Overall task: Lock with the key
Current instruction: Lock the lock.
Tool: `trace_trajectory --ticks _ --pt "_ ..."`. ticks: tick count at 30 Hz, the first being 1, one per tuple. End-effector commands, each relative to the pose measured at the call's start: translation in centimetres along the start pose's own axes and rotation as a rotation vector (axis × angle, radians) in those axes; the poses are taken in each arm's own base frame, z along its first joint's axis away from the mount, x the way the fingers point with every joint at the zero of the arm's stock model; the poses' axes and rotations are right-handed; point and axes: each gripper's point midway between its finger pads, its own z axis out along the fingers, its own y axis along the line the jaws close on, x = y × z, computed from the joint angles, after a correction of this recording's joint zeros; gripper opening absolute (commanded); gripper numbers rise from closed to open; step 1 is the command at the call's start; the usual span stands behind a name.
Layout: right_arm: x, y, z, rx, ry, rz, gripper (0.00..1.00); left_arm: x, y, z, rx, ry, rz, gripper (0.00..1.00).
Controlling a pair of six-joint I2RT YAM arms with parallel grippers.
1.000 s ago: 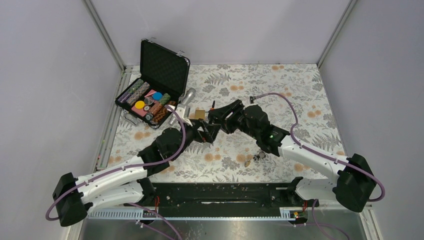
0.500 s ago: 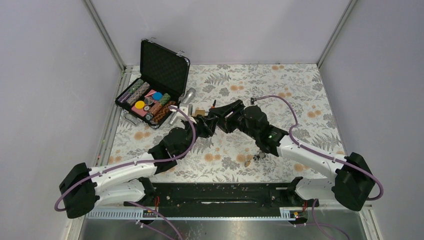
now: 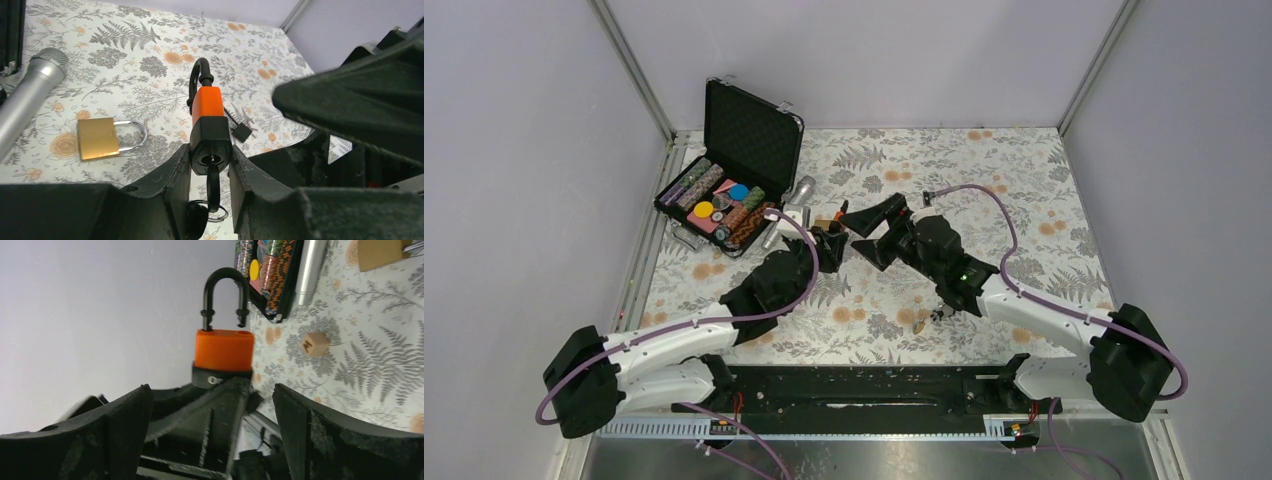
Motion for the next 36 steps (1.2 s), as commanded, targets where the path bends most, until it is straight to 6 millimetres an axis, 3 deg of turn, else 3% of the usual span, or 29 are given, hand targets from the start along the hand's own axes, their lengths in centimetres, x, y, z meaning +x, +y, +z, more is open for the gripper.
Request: trace_trajectory --ticks 1,8,14,18,26,31,36 --pt "-0.8 -0.9 -1.4 -0.073 0.0 -0.16 0.96 -4.0 -1.8 -0.9 0.115 -0.064 0.004 0.0" --pt "-1.5 -0.2 -5.0 -0.229 0.051 -0.609 0.92 -2.0 -4.1 -3.8 0.342 0.165 0.189 0.0" --pt "-0.1 2.2 -9.6 -0.347 0.134 -1.001 0.92 -4.0 -5.9 -6.6 0.48 0.18 0.198 0.0" --pt "1.4 3.2 -11.8 -0.455 0.201 -1.114 0.93 -5.6 -6.6 -7.8 0.505 0.211 0.205 0.0" --pt "1.4 4.4 -13.1 -0.522 0.159 -1.181 0.88 -7.0 -10.5 -11.8 0.773 0.227 0.177 0.0" --pt "2.5 5.8 -14.9 -0.631 0.185 -1.213 0.75 -8.5 -12.7 -14.2 0.925 0.209 0.148 0.0" --pt "4.1 6.4 -17.0 -0.732 0.252 -1.209 0.47 -9.9 -14.0 -15.7 1.006 0.192 0.126 0.0"
